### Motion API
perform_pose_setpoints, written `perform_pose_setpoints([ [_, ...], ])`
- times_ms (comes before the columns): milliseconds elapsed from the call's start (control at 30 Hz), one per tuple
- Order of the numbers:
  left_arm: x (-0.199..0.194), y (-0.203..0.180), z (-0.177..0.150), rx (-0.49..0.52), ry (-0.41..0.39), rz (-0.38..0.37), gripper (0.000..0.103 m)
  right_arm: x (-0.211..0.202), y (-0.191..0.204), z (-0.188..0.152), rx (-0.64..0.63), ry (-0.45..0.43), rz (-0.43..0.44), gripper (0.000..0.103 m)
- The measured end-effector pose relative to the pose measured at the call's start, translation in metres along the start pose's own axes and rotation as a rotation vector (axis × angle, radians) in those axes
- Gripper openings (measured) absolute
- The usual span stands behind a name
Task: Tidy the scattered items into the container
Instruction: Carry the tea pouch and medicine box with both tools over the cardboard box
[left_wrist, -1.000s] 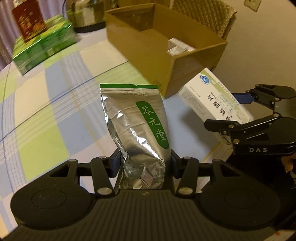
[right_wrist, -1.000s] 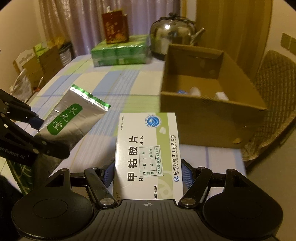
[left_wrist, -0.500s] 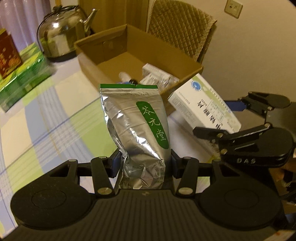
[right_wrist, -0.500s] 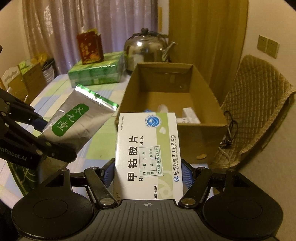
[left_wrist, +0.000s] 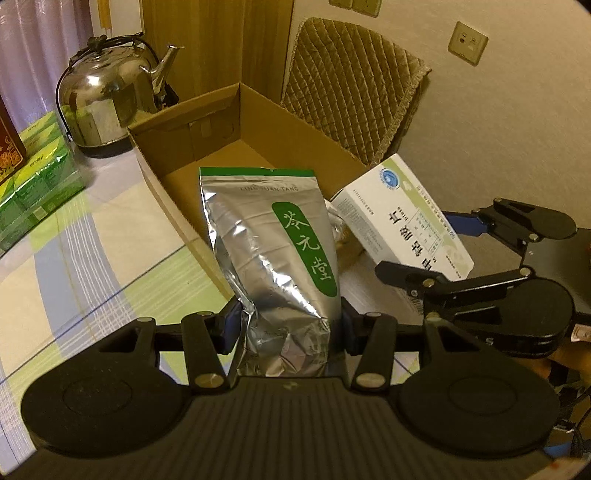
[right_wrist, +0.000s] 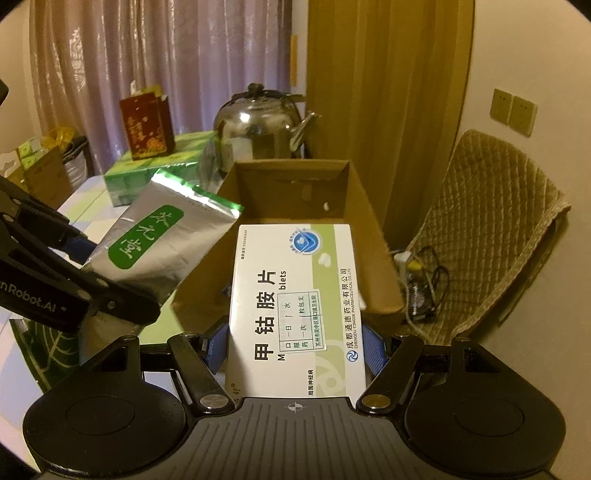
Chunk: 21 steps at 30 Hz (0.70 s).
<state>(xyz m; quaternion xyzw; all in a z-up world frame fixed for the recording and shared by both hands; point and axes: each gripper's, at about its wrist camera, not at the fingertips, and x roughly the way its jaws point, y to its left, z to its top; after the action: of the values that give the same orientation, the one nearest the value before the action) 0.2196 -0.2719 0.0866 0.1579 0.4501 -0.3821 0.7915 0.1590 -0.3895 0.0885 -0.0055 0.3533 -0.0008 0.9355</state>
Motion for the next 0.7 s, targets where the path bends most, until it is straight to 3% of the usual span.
perform_pose_setpoints([
  [700, 0.037, 0.027, 0.066, -0.092, -0.038, -0.008, 0.046, 0.054, -0.043, 0.056, 0.014, -0.007, -0.036, 0.068],
])
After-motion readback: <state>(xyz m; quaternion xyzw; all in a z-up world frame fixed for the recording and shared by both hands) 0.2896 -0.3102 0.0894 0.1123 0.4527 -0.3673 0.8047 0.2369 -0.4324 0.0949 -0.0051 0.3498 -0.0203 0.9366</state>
